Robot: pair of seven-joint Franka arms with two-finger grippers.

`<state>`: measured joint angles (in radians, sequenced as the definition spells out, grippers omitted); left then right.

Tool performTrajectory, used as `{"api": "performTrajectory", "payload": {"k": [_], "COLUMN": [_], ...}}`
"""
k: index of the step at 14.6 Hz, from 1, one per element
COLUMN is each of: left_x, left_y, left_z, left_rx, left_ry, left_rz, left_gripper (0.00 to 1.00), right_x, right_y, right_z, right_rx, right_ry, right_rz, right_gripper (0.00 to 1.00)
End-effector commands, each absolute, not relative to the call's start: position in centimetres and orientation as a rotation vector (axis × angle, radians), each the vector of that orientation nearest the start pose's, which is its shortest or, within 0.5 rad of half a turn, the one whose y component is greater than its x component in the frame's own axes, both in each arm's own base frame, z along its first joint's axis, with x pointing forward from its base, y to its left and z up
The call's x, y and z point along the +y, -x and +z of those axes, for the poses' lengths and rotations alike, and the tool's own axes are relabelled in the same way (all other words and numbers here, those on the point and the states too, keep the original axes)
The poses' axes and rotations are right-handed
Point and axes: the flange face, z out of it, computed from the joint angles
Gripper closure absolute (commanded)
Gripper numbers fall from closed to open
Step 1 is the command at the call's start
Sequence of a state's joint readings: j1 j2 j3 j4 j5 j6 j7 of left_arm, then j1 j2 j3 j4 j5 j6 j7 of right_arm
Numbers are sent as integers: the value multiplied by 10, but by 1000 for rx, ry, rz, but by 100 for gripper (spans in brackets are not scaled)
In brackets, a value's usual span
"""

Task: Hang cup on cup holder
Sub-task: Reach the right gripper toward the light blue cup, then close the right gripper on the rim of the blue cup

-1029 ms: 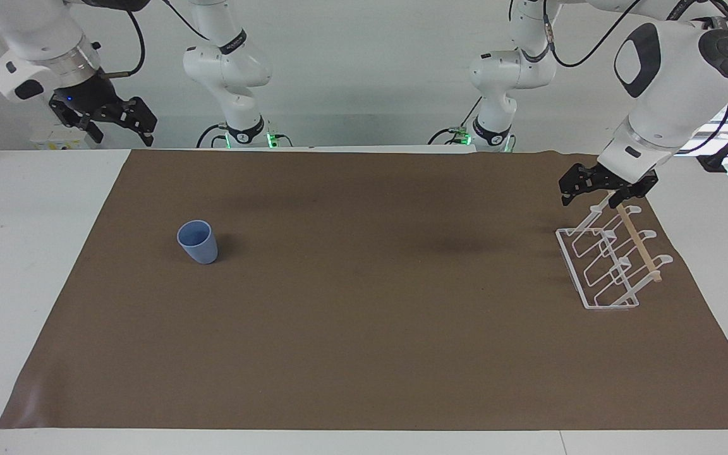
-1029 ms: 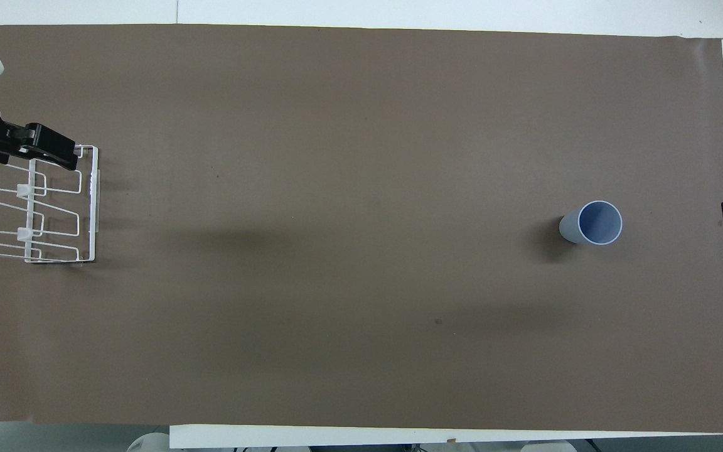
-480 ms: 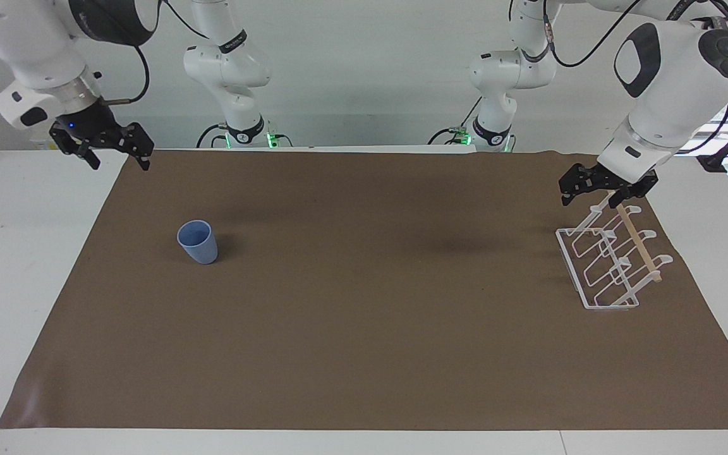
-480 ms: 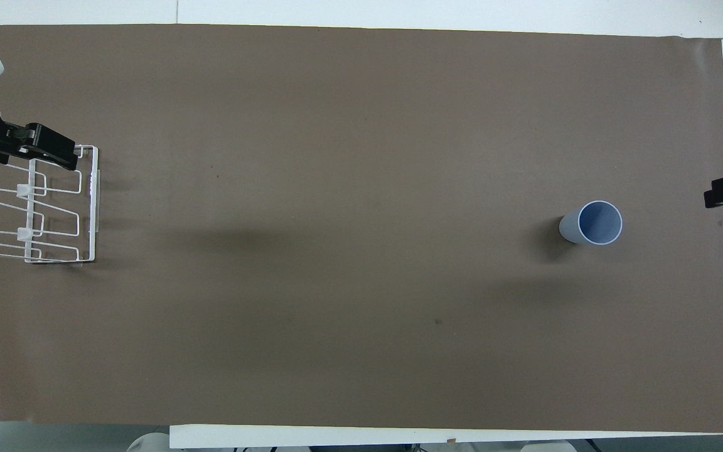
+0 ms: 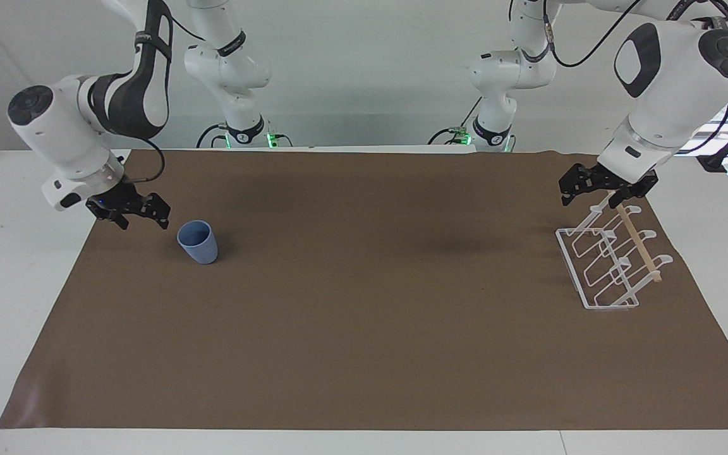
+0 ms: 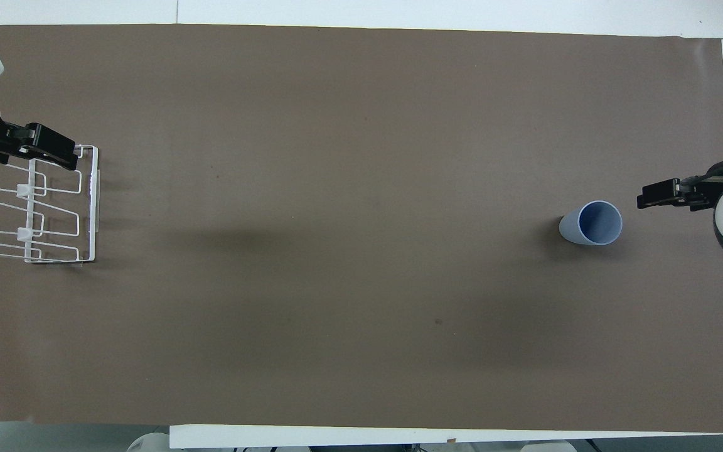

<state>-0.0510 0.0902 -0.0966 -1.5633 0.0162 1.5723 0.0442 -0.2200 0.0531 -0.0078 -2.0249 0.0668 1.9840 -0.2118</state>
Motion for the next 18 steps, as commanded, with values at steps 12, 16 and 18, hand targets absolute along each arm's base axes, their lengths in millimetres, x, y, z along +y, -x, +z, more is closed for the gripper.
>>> {"api": "performTrajectory", "payload": {"k": [12,16,18], "left_x": [-78,-80,-86], "left_y": [-570,-569,-568], "left_z": [581,584,584], "left_rx": [314,318,335], "left_ry": [3095,3096,3092], "left_rz": [134,127,126], "left_gripper": [0,0,0], "right_x": [-96,-94,-93], "right_y": [-523,-524,-524], "right_z": [375,356,354], "right_rx": [-118,-132,-177], "right_ry": [3042,3042,3039], "right_rz": [110,115,113], "right_gripper": [8,14,41]}}
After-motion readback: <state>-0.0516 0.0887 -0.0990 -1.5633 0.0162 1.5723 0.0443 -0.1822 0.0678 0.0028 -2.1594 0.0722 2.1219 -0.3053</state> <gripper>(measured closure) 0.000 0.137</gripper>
